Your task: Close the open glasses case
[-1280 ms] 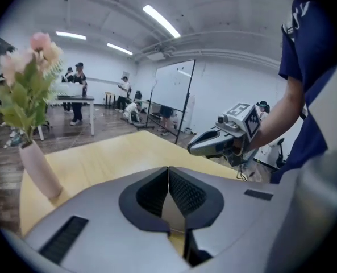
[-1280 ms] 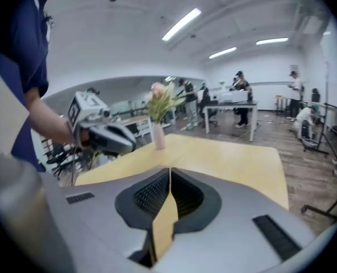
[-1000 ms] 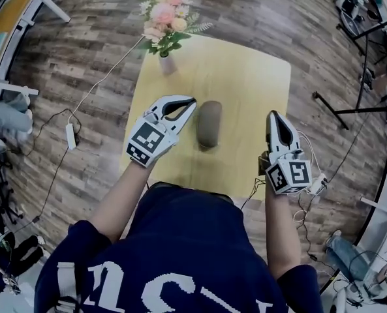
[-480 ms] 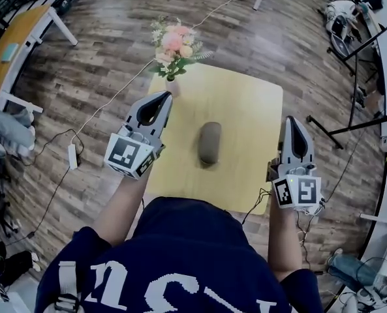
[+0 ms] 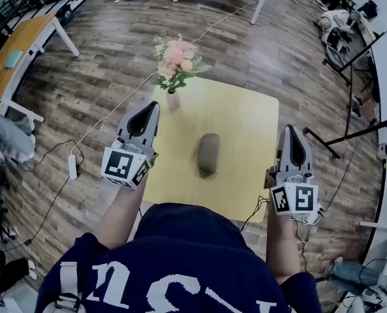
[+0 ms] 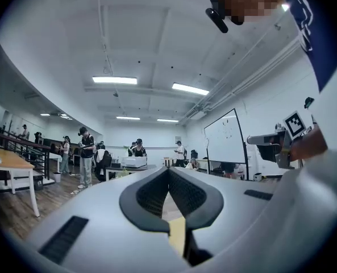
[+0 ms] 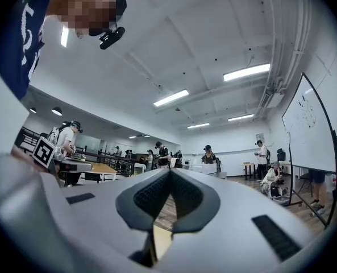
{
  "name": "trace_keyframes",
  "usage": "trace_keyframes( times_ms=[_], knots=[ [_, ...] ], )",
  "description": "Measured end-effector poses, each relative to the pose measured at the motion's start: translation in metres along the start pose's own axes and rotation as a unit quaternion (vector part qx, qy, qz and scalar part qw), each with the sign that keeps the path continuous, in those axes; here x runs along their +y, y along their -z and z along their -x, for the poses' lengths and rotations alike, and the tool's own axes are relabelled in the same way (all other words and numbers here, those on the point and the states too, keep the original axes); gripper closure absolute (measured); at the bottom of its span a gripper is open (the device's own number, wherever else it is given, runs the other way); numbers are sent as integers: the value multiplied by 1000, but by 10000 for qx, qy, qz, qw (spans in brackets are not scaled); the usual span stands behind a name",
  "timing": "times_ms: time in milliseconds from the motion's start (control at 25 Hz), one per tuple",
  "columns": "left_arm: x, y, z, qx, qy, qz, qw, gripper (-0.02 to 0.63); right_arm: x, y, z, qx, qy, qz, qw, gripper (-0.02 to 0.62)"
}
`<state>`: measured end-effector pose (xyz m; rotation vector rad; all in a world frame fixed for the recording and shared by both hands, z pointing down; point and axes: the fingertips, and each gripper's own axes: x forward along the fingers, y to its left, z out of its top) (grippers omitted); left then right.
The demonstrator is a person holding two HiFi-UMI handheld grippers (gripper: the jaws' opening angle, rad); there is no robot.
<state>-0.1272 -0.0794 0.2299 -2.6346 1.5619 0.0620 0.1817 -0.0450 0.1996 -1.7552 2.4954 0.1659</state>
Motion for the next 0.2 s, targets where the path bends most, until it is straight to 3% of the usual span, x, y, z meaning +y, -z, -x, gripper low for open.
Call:
trace_keyframes(
  times_ms=[200],
  knots=[
    [-3, 1, 0, 4, 29, -91, 10000, 594, 0, 2, 4, -2, 12, -75, 10000, 571]
  ],
)
